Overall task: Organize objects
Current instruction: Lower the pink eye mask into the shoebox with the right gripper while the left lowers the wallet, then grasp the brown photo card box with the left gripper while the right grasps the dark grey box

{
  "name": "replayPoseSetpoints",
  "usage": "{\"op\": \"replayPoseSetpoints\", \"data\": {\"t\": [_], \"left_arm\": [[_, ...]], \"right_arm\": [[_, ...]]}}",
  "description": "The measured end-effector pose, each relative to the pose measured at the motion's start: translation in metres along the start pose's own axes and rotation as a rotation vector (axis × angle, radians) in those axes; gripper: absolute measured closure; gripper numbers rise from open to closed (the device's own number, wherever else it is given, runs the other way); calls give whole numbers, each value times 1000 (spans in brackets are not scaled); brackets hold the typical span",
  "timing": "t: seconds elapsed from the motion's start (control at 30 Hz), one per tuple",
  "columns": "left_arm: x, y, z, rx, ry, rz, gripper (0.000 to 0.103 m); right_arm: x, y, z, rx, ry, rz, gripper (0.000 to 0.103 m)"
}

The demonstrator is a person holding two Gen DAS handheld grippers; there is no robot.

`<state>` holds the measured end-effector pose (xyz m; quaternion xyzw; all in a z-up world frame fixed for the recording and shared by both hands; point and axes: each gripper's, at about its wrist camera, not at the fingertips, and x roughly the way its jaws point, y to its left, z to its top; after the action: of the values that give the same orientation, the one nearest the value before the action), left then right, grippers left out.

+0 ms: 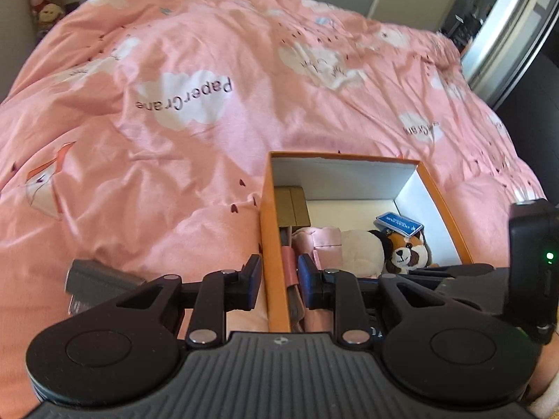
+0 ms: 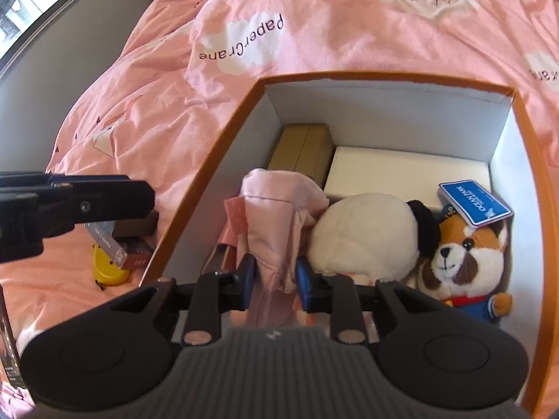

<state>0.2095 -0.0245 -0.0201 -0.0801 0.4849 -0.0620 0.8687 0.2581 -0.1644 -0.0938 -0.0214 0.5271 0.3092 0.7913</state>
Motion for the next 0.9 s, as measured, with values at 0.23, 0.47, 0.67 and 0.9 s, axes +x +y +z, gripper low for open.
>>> {"op": "replayPoseSetpoints", "data": {"t": [0.23, 0.47, 0.67, 0.9], "left_arm": [[-35, -7, -38, 0, -120, 72, 74], [-69, 0, -61, 79, -151, 66, 74], [-103, 49, -65, 93, -117, 56, 74], [-113, 119, -64, 73, -21, 45, 74]], "right_arm": [[-57, 28, -33, -46, -193, -82, 63], [-96, 79, -63, -175, -385, -206, 47], [-94, 123, -66, -341, -359, -102, 54], [-57, 161, -50, -460, -203, -10, 67]]}}
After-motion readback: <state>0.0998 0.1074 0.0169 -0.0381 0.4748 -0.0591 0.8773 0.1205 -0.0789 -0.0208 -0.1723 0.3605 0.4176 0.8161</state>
